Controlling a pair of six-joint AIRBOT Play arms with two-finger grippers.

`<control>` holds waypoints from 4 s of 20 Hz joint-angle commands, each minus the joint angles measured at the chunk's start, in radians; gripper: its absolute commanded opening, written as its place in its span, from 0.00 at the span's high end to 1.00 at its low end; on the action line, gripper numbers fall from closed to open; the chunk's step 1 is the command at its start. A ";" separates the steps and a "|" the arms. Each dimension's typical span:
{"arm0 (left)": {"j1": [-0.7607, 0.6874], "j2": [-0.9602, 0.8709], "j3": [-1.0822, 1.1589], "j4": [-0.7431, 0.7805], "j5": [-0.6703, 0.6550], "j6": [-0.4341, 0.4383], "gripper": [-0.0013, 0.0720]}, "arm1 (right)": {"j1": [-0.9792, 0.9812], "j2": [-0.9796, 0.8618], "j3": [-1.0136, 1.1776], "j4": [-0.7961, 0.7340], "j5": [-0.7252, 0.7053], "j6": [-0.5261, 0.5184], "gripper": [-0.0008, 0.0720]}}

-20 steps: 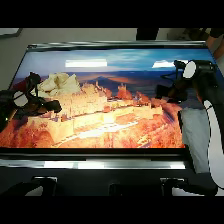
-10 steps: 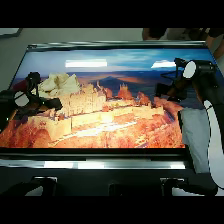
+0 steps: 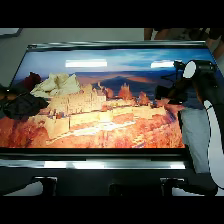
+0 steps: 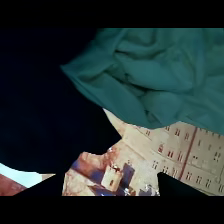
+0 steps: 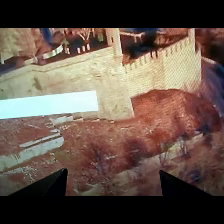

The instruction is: Fold the shirts.

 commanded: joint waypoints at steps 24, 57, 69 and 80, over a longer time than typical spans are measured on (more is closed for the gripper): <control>0.282 -0.032 0.025 -0.724 0.097 0.426 0.93 | 0.000 0.001 0.000 0.065 0.051 -0.075 0.07; -0.589 -0.049 -0.069 -0.249 -0.192 0.343 0.05 | 0.000 -0.005 -0.001 0.293 0.110 -0.185 0.07; -0.227 0.001 -0.405 -0.418 -0.316 0.333 0.12 | 0.103 -0.245 -0.001 0.409 0.000 -0.192 0.05; -0.466 -0.009 -0.638 -0.675 -0.066 0.438 0.31 | 0.127 -0.316 -0.001 0.509 -0.032 -0.169 0.05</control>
